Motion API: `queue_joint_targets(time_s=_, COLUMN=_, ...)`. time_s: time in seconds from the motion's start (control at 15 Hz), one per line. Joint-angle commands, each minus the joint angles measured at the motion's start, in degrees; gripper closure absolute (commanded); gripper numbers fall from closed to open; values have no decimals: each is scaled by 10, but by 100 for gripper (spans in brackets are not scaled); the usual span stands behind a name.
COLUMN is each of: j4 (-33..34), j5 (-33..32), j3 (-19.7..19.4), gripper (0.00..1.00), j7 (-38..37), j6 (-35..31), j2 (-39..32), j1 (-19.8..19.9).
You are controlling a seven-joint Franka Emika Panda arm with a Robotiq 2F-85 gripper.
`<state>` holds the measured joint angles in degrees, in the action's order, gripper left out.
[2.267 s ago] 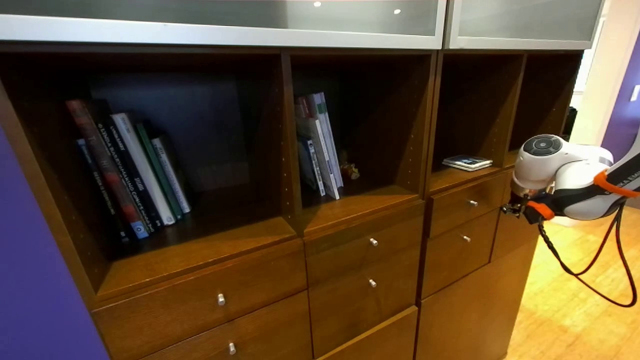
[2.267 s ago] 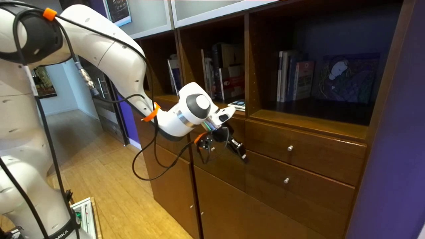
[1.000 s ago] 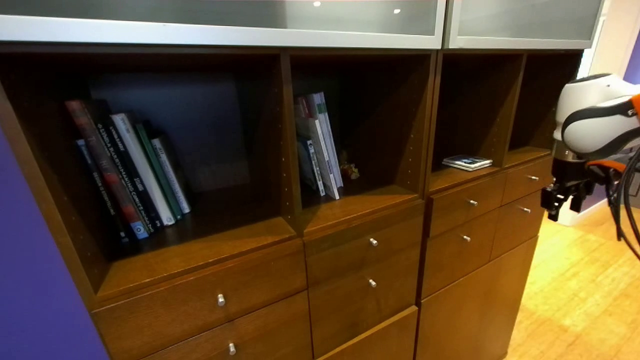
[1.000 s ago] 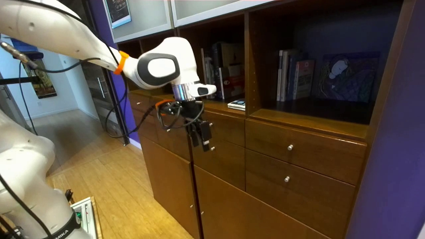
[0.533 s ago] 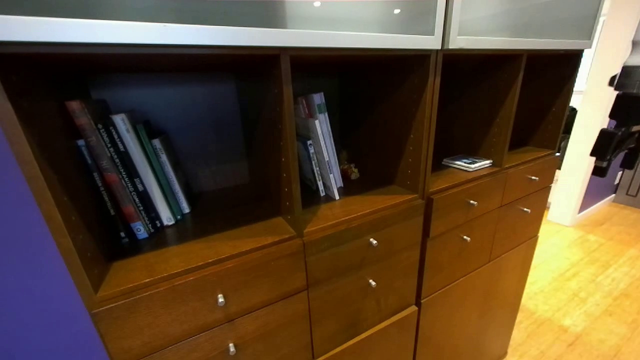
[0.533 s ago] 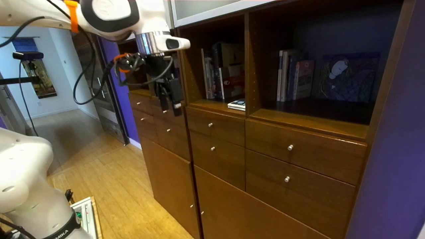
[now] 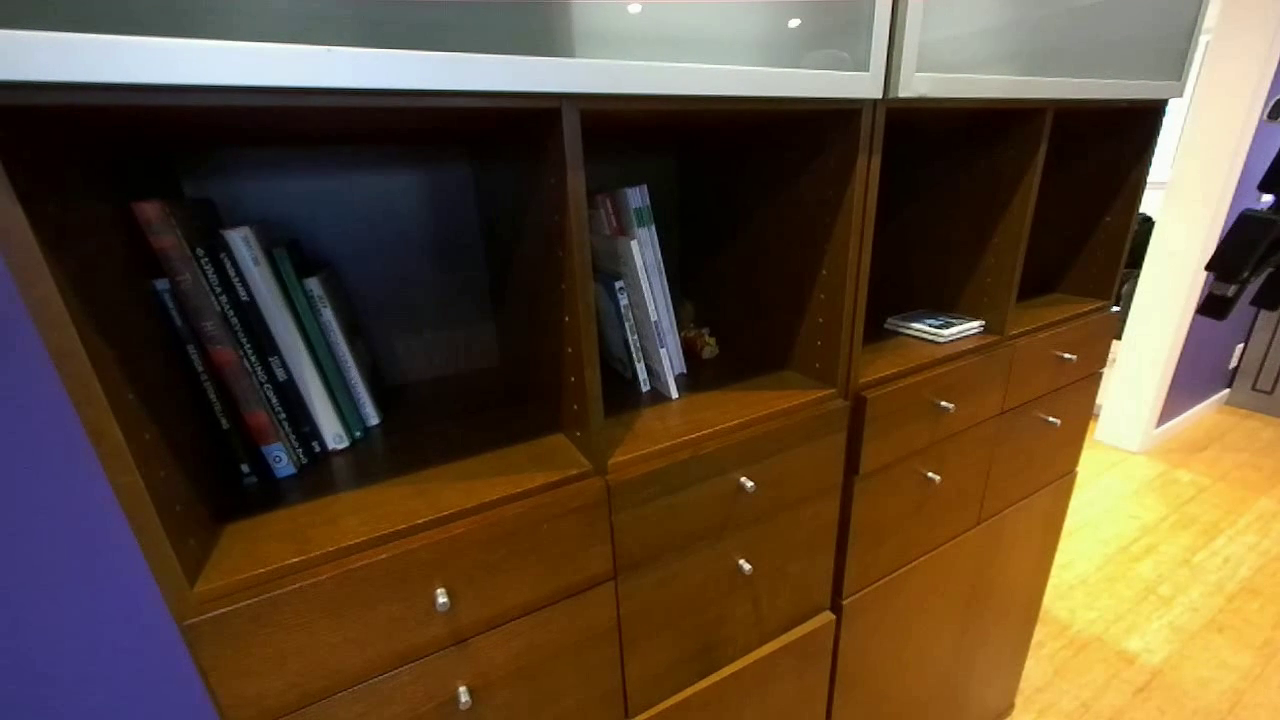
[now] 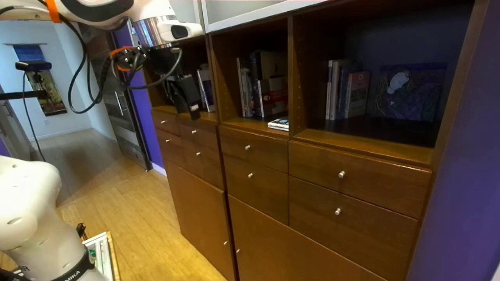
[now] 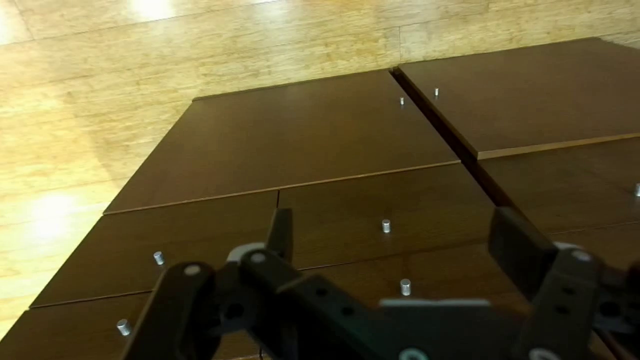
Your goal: Close the leftmost top drawer fully, close the leftmost second drawer from the top fully
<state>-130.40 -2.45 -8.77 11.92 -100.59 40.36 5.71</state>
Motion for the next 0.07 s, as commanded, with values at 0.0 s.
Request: queue_joint_targets(time_s=0.0, j4=2, j5=-2, j3=-3, gripper=0, j7=-2, j6=1, j2=-1, j1=-5)
